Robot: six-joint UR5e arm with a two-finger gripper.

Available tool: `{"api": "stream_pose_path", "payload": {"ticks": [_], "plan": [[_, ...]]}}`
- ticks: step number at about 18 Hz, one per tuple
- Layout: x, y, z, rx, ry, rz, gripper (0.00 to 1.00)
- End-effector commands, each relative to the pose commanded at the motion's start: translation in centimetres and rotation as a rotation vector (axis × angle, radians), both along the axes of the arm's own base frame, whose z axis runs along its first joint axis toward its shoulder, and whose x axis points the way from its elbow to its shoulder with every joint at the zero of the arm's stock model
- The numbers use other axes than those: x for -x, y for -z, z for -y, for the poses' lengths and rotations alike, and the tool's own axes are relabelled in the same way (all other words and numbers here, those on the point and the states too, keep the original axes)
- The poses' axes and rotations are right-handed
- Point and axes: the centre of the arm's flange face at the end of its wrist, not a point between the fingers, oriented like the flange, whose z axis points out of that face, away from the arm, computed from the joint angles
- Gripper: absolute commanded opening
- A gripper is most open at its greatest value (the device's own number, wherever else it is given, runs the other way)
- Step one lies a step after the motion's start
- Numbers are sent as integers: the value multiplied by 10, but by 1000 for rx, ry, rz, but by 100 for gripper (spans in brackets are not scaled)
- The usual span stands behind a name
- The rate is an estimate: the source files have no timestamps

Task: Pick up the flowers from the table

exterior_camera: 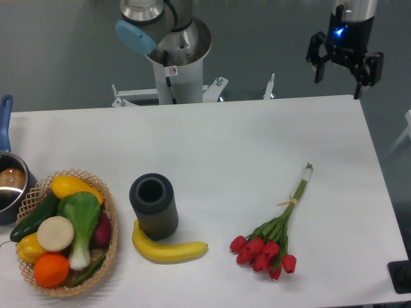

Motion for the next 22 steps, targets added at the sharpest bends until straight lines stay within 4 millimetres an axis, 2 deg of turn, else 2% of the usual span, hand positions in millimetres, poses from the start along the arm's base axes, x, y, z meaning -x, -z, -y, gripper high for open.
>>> {"api": "stream_pose_path", "payload": {"ticks": [9, 14, 17, 19, 22], "plan": [[2, 0, -1, -21, -51, -9, 100], [0, 14, -4, -33, -48, 14, 100], [-4, 26, -8, -82, -121, 66, 100], [-5, 35, -19, -86, -152, 95, 100], [-7, 59, -48, -82, -153, 154, 100]]}}
